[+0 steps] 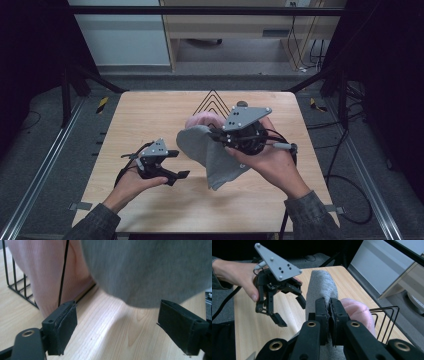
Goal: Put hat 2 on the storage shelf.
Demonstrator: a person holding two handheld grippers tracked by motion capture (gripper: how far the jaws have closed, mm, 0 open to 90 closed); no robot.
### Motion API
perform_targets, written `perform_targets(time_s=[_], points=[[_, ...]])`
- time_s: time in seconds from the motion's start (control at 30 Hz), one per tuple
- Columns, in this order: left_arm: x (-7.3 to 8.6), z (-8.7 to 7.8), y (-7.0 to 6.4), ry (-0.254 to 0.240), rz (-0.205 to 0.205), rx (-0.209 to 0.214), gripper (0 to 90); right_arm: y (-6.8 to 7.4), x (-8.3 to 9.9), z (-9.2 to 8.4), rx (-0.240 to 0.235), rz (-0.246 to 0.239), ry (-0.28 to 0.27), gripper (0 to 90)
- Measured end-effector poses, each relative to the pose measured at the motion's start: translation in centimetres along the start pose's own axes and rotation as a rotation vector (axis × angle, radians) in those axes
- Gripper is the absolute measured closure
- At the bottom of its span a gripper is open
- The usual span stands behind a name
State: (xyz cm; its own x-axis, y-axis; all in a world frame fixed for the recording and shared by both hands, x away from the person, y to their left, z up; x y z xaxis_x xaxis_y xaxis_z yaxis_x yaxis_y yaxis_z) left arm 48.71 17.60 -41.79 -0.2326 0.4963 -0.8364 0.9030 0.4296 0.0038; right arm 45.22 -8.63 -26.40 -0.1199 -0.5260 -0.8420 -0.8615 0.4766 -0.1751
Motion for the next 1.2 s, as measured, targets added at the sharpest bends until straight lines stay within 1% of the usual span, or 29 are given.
perform_targets(time_s=[0.07, 0.13, 0.17, 0.2, 0.23, 0.27, 0.3, 0.33, 0.37, 0.43, 0.5, 0.53, 0.6, 0.63, 0.7, 0.73, 0.77, 0.87, 0.9, 0.93, 1.0, 1.07, 1.1, 1.13, 1.17, 1.2], points=[[-0.4, 0.1, 0.1, -0.015, -0.012, -0.001, 20.9, 0.1, 0.1, 0.2, -0.005, -0.002, 0.003, 86.1], [-0.7, 0.2, 0.3, -0.031, -0.008, -0.007, 27.7, 0.3, 0.2, 0.3, -0.01, 0.0, 0.005, 86.1], [-0.9, 0.4, 0.5, -0.041, -0.016, -0.006, 29.9, 0.3, 0.2, 0.4, -0.012, 0.0, 0.008, 86.1], [-0.9, 0.4, 0.5, -0.041, -0.016, -0.006, 37.2, 0.3, 0.2, 0.4, -0.012, 0.0, 0.008, 86.1], [-0.9, 0.5, 0.6, -0.049, -0.022, -0.004, 37.2, 0.3, 0.4, 0.5, -0.013, 0.005, 0.011, 86.1], [-0.9, 0.7, 0.7, -0.055, -0.028, -0.005, 41.2, 0.3, 0.6, 0.6, -0.013, 0.01, 0.013, 86.1], [-0.9, 0.8, 0.8, -0.06, -0.026, 0.003, 45.4, 0.2, 0.7, 0.7, -0.012, 0.012, 0.014, 86.1], [-0.9, 0.9, 0.8, -0.064, -0.024, 0.01, 52.4, 0.2, 0.9, 0.7, -0.01, 0.018, 0.018, 86.1], [-0.9, 1.1, 0.9, -0.07, -0.024, 0.014, 56.8, 0.1, 1.1, 0.7, -0.008, 0.023, 0.019, 86.1], [-0.9, 1.5, 0.8, -0.06, -0.013, 0.021, 65.3, -0.2, 1.5, 0.7, -0.001, 0.038, 0.026, 86.1], [-1.0, 1.9, 0.7, -0.049, -0.008, 0.037, 72.1, -0.5, 2.0, 0.7, 0.003, 0.054, 0.029, 86.1], [-1.1, 2.1, 0.6, -0.039, 0.004, 0.038, 75.6, -0.7, 2.3, 0.7, 0.008, 0.065, 0.033, 86.1], [-1.3, 2.2, 0.4, -0.029, 0.014, 0.046, 81.9, -1.1, 2.8, 0.6, 0.014, 0.086, 0.038, 86.1], [-1.5, 2.2, 0.3, -0.02, 0.021, 0.041, 84.0, -1.3, 3.1, 0.6, 0.021, 0.094, 0.041, 86.1], [-1.9, 2.0, 0.1, -0.001, 0.036, 0.038, 86.1, -1.7, 3.6, 0.4, 0.03, 0.109, 0.047, 86.1], [-1.9, 2.0, 0.1, -0.001, 0.036, 0.038, 86.3, -1.7, 3.6, 0.4, 0.03, 0.109, 0.047, 86.1], [-2.5, 1.6, -0.1, 0.015, 0.051, 0.032, 86.3, -2.1, 3.9, 0.2, 0.043, 0.121, 0.049, 86.1], [-4.0, 0.3, -0.2, 0.03, 0.073, 0.006, 86.2, -2.5, 4.2, -0.4, 0.053, 0.138, 0.039, 86.1], [-4.0, 0.3, -0.2, 0.03, 0.073, 0.006, 86.2, -2.7, 4.2, -0.6, 0.054, 0.143, 0.033, 86.1], [-4.9, -0.7, -0.4, 0.02, 0.067, -0.006, 86.1, -2.8, 4.2, -0.8, 0.054, 0.15, 0.025, 86.1], [-6.0, -1.7, -0.4, 0.023, 0.075, -0.025, 86.2, -3.1, 4.1, -1.2, 0.061, 0.159, 0.013, 86.1], [-7.1, -2.5, -0.3, 0.017, 0.08, -0.042, 86.2, -3.4, 3.8, -1.6, 0.073, 0.164, -0.003, 86.1], [-7.1, -2.5, -0.3, 0.017, 0.08, -0.042, 86.1, -3.4, 3.8, -1.6, 0.073, 0.164, -0.003, 86.1], [-8.3, -3.4, -0.1, 0.017, 0.083, -0.067, 86.2, -3.7, 3.3, -2.1, 0.082, 0.173, -0.028, 86.1], [-9.3, -4.1, 0.0, 0.017, 0.088, -0.081, 86.2, -3.9, 3.1, -2.3, 0.089, 0.175, -0.038, 86.1], [-9.3, -4.1, 0.0, 0.017, 0.088, -0.081, 86.3, -3.9, 3.1, -2.3, 0.089, 0.175, -0.038, 86.1]])
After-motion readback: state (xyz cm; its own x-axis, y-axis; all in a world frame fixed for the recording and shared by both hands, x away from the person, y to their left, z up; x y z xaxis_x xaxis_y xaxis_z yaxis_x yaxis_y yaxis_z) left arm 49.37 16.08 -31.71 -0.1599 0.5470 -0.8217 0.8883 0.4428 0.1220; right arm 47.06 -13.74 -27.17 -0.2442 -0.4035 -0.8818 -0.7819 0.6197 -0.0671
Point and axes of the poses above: each handheld gripper's, and its own axes: z roughly forward along the jaws, x roughly out of its underside, y roughly to its left, the point moved 1 cm from there along z, roughly forward along the jaws, and after that the axes turned 4 degrees about z, right-handed, at the moved point
